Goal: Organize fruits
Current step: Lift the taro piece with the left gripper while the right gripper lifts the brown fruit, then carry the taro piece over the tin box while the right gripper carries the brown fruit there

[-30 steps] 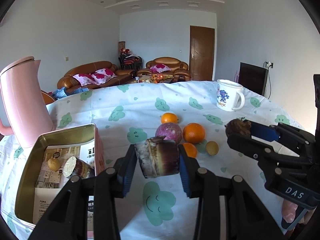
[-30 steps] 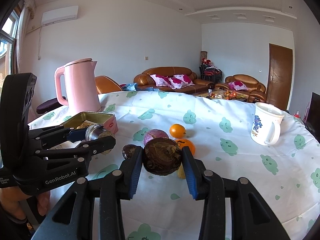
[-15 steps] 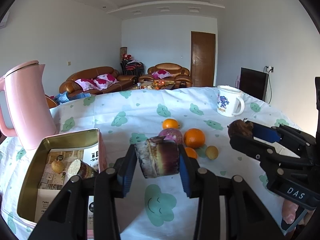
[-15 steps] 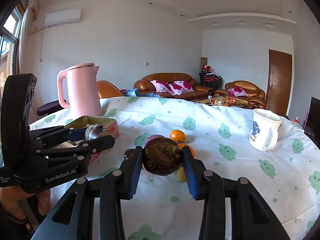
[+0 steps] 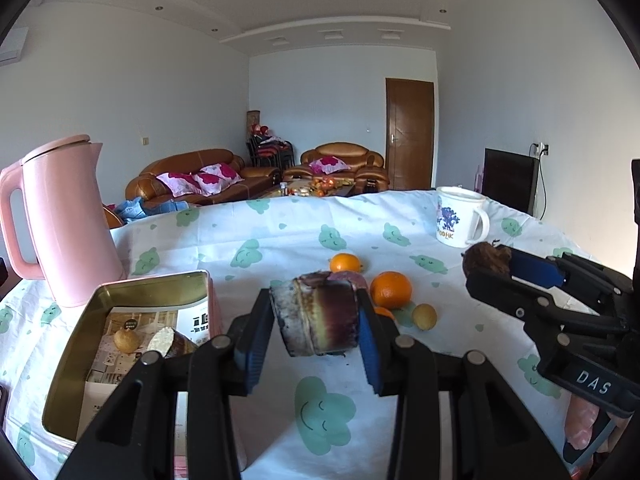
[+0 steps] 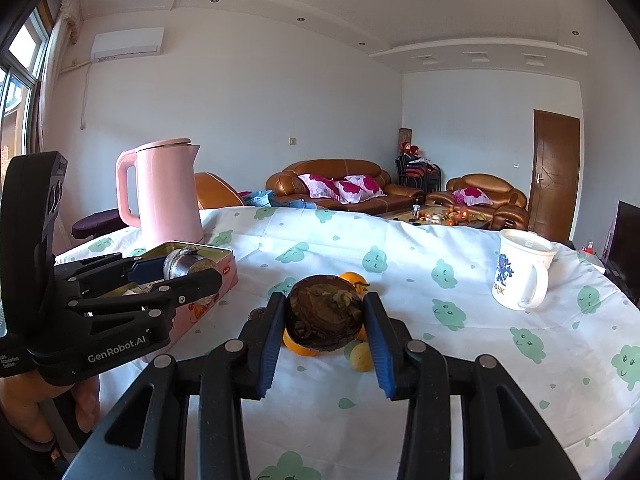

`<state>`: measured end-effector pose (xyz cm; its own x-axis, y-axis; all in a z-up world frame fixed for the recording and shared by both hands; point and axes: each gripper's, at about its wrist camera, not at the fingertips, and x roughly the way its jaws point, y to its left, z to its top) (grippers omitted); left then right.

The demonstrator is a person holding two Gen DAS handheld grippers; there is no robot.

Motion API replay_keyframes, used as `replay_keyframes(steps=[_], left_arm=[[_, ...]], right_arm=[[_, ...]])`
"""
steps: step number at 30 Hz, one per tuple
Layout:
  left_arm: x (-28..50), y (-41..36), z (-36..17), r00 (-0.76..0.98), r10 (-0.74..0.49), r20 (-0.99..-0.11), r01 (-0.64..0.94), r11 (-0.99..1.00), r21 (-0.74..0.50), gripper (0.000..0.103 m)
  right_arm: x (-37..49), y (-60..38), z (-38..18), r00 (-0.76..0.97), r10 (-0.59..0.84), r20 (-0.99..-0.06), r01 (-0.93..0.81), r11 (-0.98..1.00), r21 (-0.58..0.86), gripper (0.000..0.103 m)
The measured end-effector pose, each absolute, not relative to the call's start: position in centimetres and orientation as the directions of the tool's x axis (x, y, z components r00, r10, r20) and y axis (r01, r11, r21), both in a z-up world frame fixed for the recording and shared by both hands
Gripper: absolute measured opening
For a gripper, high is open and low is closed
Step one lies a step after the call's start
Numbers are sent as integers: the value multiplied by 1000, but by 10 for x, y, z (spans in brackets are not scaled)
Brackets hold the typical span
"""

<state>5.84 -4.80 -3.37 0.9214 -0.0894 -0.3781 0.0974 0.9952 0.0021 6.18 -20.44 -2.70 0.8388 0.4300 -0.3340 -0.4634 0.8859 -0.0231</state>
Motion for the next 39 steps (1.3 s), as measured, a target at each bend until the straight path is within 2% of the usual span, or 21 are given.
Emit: replay_keyframes(steps=[11,19,39], left_arm=[[52,-46,-32,929,-83,-361,88,996,-2,41],[50,-38,-33,919,-86,-386,85,996,-19,41],[47,-5,-30,911,23,-412,-10,999,35,41]], right_arm=[[59,-198,-26,842,420,-337,-464,884,-57,41],[58,-184,-22,827,437,-354,-492,867,-80,41],[69,-137,11,791,520,-321,-577,810,-109,42]])
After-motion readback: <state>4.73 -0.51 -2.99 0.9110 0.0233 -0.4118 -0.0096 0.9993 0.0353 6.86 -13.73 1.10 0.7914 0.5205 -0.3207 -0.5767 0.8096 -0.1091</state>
